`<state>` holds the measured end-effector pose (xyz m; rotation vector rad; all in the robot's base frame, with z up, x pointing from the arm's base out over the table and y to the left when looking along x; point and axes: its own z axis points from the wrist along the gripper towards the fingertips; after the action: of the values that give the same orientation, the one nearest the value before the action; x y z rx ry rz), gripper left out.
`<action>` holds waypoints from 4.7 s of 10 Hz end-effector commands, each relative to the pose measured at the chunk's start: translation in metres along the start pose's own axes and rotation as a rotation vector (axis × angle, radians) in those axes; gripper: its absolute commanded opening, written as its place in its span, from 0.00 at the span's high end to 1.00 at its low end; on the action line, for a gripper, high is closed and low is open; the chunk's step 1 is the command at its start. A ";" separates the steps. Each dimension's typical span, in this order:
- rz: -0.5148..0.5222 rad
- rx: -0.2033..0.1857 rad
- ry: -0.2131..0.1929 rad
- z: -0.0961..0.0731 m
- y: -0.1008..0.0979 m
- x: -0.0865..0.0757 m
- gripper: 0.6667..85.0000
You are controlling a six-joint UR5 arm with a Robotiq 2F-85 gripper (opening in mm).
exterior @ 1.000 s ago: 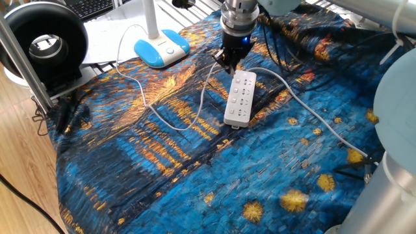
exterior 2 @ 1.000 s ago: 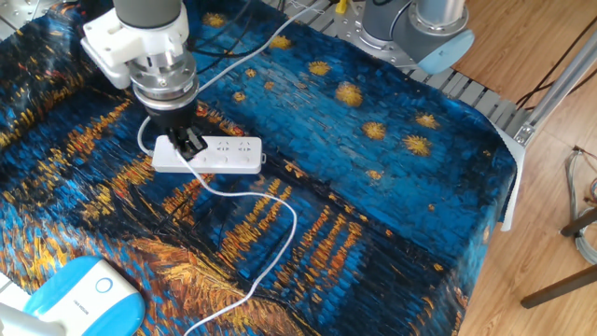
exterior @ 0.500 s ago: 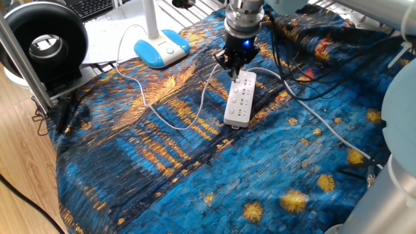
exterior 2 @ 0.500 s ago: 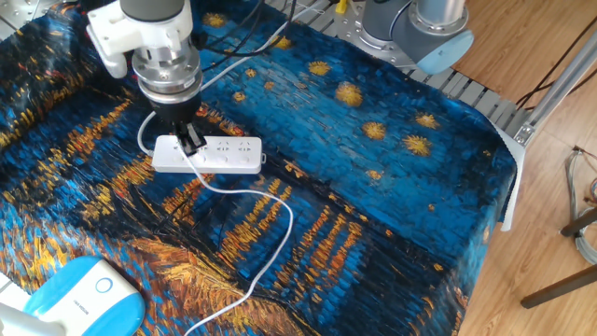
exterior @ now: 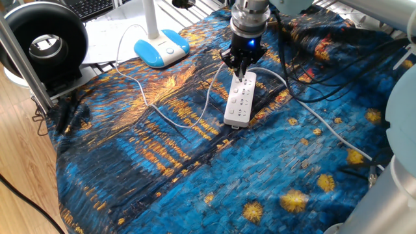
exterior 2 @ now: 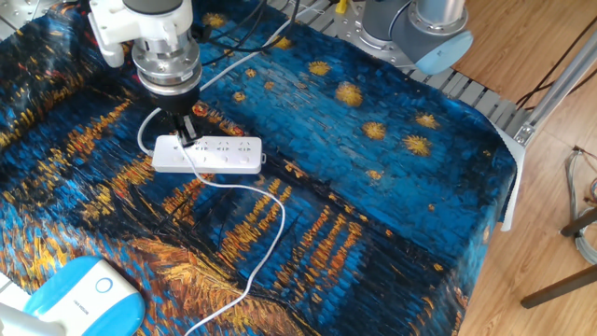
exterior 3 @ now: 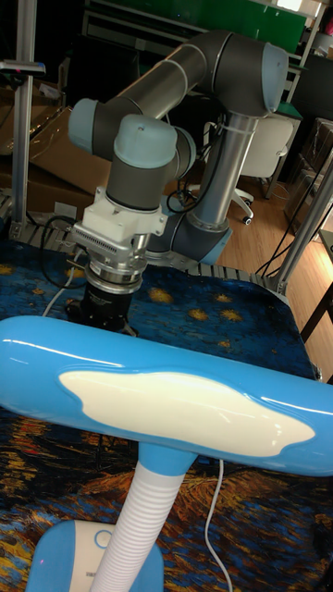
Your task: Plug in the power cord of the desk lamp, turn on the socket, and light up the desk lamp
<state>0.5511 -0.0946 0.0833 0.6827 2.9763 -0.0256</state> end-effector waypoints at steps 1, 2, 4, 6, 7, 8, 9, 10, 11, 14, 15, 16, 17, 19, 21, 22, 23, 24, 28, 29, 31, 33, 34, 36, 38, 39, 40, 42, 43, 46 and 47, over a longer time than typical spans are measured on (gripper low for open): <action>0.058 -0.016 -0.009 0.001 0.000 -0.004 0.99; 0.066 -0.009 -0.015 0.005 -0.003 -0.008 0.99; 0.088 0.051 0.003 0.011 -0.020 -0.007 0.99; 0.080 0.038 -0.012 0.015 -0.022 -0.012 0.99; 0.082 0.030 -0.010 0.015 -0.019 -0.012 0.99; 0.089 0.026 -0.008 0.015 -0.016 -0.012 0.99; 0.088 0.030 -0.010 0.015 -0.016 -0.013 0.99; 0.088 0.031 -0.012 0.017 -0.015 -0.014 0.99; 0.086 0.035 -0.014 0.018 -0.015 -0.015 0.99; 0.078 0.051 -0.016 0.016 -0.017 -0.016 0.99; 0.071 0.053 -0.016 0.015 -0.015 -0.017 0.99; 0.070 0.053 -0.018 0.014 -0.013 -0.019 0.99; 0.066 0.056 -0.020 0.013 -0.012 -0.020 0.99; 0.052 0.068 -0.036 0.012 -0.014 -0.024 0.99; 0.047 0.069 -0.038 0.012 -0.014 -0.025 0.99; 0.038 0.064 -0.041 0.012 -0.012 -0.026 0.99; 0.033 0.062 -0.044 0.012 -0.012 -0.027 0.99; 0.022 0.058 -0.041 0.012 -0.012 -0.026 0.99; -0.058 0.054 -0.041 0.011 -0.012 -0.025 0.99; -0.227 0.061 -0.056 0.007 -0.018 -0.030 0.99; -0.703 -0.008 -0.152 -0.007 0.005 -0.039 0.99; -1.078 -0.041 -0.179 -0.013 0.031 -0.033 0.99; -1.212 -0.051 -0.077 -0.011 0.022 -0.006 0.99; -1.425 0.053 0.023 -0.015 -0.013 0.007 0.99; -1.478 -0.061 0.023 -0.008 -0.001 0.030 0.99; -1.585 -0.064 -0.012 -0.004 -0.001 0.025 0.99; -1.751 -0.123 0.038 -0.004 -0.005 0.043 0.99; -1.874 -0.226 0.043 -0.008 0.005 0.063 0.99; -1.956 -0.195 -0.010 -0.007 0.008 0.051 0.99; -2.217 -0.114 -0.070 -0.005 0.008 0.029 0.99; -2.252 -0.121 -0.069 -0.005 0.008 0.031 0.99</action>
<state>0.5171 -0.0733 0.0838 -2.2346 2.1025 0.0414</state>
